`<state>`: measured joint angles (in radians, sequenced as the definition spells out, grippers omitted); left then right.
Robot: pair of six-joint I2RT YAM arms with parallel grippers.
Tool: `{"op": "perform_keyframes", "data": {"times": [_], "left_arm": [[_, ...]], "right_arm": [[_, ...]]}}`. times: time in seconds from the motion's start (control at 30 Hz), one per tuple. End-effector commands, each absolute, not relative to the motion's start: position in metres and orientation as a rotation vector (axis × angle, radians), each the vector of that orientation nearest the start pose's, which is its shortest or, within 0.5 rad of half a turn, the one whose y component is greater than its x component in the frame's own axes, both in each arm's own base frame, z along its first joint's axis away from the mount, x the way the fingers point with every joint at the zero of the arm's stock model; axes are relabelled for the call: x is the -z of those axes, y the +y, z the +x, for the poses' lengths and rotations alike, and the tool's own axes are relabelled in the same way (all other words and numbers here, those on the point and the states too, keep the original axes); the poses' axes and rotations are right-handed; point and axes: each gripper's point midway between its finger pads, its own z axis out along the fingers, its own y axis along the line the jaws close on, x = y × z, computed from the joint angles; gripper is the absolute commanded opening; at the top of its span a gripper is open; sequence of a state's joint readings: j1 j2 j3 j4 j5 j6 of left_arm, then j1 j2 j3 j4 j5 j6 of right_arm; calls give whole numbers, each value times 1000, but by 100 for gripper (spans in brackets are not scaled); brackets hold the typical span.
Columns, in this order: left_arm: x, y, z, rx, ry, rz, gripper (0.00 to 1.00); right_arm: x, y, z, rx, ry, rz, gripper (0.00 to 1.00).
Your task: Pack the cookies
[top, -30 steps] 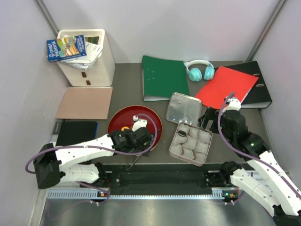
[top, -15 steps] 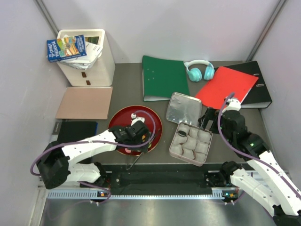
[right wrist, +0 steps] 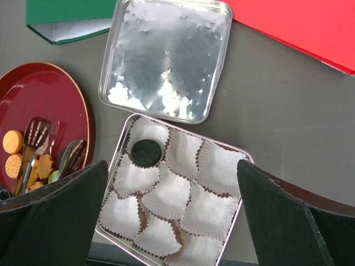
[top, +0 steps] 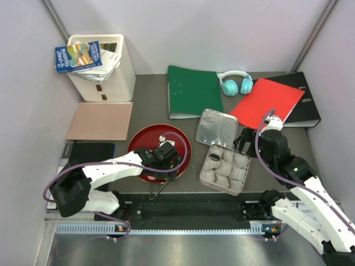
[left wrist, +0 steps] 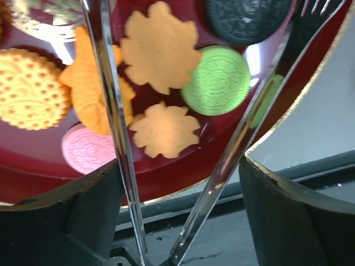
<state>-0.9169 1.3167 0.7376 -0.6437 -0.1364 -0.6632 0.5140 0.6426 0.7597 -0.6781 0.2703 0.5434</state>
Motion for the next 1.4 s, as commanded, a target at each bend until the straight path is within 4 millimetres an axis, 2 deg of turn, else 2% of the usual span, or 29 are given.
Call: {"op": "perform_keyframes", "data": {"times": [0.0,0.13,0.23,0.27,0.4,0.5,0.73,0.83,0.97,1.17,1.37], "left_arm": [[-27,-193,146,186,2800,335,82],[-25,-192,145,173,2815,342,76],[-29,-192,144,147,2838,343,64],[-32,-193,145,153,2831,343,56],[-51,-193,151,159,2791,321,50],[-72,-190,156,139,2757,313,48],[-143,-186,174,140,2629,293,48],[-161,-182,175,126,2609,292,48],[-168,-181,175,120,2605,293,48],[-163,-180,172,122,2622,276,47],[-179,-193,183,169,2574,286,46]], "right_arm": [[-204,95,225,-355,2083,203,99],[-203,94,225,-350,2084,202,99],[-203,95,225,-353,2086,201,99],[-204,96,225,-355,2083,198,99],[-204,96,226,-357,2082,198,99],[-204,97,226,-363,2082,197,99],[-206,100,228,-379,2077,196,99],[-206,101,228,-383,2077,195,99],[-206,104,230,-395,2075,190,99],[-206,104,230,-395,2074,185,99],[-208,104,230,-391,2074,183,99]]}}
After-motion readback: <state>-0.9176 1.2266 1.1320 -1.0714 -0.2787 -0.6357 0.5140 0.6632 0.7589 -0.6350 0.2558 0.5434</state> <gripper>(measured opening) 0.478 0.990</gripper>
